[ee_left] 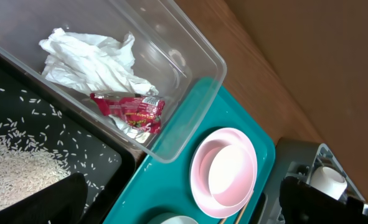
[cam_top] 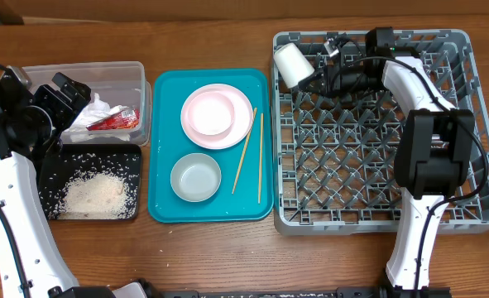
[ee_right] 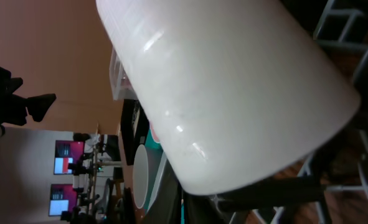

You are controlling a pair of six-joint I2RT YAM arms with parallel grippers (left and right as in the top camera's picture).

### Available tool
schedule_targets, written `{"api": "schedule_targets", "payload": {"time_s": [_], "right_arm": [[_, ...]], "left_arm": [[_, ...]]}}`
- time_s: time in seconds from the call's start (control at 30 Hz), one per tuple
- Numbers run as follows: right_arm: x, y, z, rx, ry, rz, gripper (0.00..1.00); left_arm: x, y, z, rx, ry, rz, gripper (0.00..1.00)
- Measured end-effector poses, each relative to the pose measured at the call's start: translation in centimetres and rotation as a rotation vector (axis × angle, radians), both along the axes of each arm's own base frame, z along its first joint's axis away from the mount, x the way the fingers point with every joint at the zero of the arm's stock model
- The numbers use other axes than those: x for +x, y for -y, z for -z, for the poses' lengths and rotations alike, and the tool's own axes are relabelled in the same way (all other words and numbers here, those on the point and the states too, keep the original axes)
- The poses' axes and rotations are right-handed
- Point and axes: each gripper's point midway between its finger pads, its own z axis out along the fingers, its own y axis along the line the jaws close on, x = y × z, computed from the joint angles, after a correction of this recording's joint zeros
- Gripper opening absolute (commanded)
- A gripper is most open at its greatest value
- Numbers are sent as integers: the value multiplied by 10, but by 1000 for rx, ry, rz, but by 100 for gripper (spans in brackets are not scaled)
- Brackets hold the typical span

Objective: Sort waste into correct bins and load items into the dishwasher
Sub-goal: 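Lower the cup upside down into the rack and open the right gripper, then move the right gripper back over the teal tray to the grey bowl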

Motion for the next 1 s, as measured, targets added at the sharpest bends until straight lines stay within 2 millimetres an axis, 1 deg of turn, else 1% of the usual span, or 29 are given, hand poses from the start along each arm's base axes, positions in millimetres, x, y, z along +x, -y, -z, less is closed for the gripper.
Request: {"api": "schedule_targets", "payload": {"time_s": [0.13, 0.3, 0.37, 0.47, 0.53, 0.6, 0.67, 0.73, 0.83, 0.87, 0.9, 0.93, 0.97, 1.0], "right_arm": [[-6, 3, 5, -31, -45, 6, 6], [-11, 10, 10, -130, -75, 21, 7], [-12, 18, 13, -211, -76, 41, 7], [-10, 36, 14, -329, -82, 96, 7], [-9, 49, 4, -416, -74, 148, 7], [-7, 59, -12, -487, -46, 201, 7], [-6, 67, -35, -549, -4, 252, 7], [-9, 69, -58, -598, 46, 287, 7], [-19, 55, -86, -653, 111, 297, 8], [-23, 46, -92, -671, 129, 292, 8], [-30, 31, -98, -695, 154, 272, 9], [-32, 25, -99, -703, 161, 262, 10], [-39, 8, -99, -721, 175, 231, 11], [-44, -4, -97, -734, 183, 208, 11]], "left_arm": [[0, 0, 0, 0, 0, 0, 100], [0, 0, 0, 0, 0, 0, 100], [0, 0, 0, 0, 0, 0, 100], [0, 0, 0, 0, 0, 0, 100], [0, 0, 0, 0, 0, 0, 100], [0, 0, 0, 0, 0, 0, 100], [0, 0, 0, 0, 0, 0, 100], [0, 0, 0, 0, 0, 0, 100], [0, 0, 0, 0, 0, 0, 100], [0, 0, 0, 0, 0, 0, 100], [0, 0, 0, 0, 0, 0, 100], [0, 0, 0, 0, 0, 0, 100], [0, 0, 0, 0, 0, 0, 100], [0, 0, 0, 0, 0, 0, 100]]}}
